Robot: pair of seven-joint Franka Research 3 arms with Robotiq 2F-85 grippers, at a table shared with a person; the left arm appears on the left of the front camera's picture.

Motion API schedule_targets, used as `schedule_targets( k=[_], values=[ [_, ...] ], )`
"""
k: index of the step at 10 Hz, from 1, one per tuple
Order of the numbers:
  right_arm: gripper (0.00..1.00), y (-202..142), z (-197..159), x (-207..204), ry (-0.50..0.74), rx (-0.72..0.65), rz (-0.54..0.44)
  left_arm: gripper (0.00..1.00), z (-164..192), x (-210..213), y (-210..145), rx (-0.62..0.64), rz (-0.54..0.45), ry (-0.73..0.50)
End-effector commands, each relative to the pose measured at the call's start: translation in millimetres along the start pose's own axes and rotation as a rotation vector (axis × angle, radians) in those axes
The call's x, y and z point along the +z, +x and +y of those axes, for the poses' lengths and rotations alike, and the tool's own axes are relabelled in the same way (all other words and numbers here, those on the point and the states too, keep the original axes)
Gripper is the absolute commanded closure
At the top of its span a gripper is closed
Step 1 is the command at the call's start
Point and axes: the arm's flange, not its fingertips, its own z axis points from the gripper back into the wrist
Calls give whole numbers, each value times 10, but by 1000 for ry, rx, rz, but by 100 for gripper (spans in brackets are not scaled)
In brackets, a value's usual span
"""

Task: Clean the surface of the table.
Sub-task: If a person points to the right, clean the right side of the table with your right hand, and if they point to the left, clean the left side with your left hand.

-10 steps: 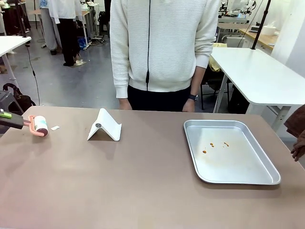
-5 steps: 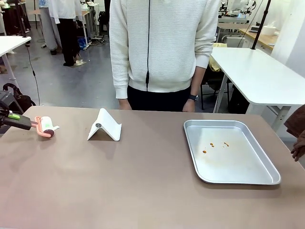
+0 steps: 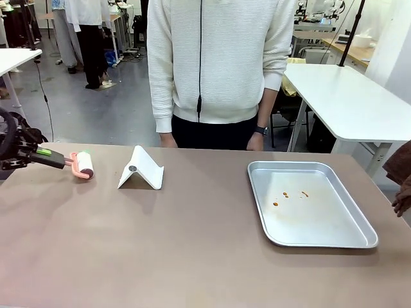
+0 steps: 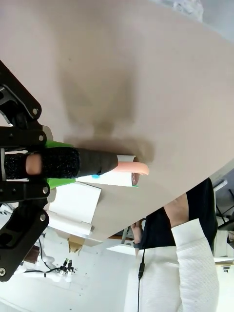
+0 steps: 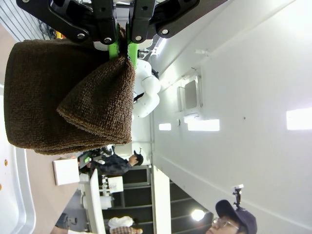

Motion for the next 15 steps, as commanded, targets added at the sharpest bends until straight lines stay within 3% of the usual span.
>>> schedule_targets(
  k=[1,4,8,9,11,12,14,15],
  values=[
    [100,-25,73,-8,1,-21,8,78,127,-309,152,32,8,71],
    [100,-25,73,-8,1,-21,8,78,-163,-259,129,-60,-12,-136],
    [100,-25,73,-8,1,-21,8,78,-534,492,-212,-204,-5,-467],
    [100,-25,73,-8,1,-21,8,78,-576,714,-335,-236,24,-525],
    [100,-25,73,-8,1,-21,8,78,-598,1192,-655,-289,192,-659],
    [100,-25,73,-8,1,-21,8,78,-548,1485,-860,-264,421,-753],
    [100,-25,73,-8,1,-21,8,78,-333,1913,-1069,-284,438,-803],
    [100,-25,73,-8,1,-21,8,78,-201,2040,-1120,-277,385,-807]
  ],
)
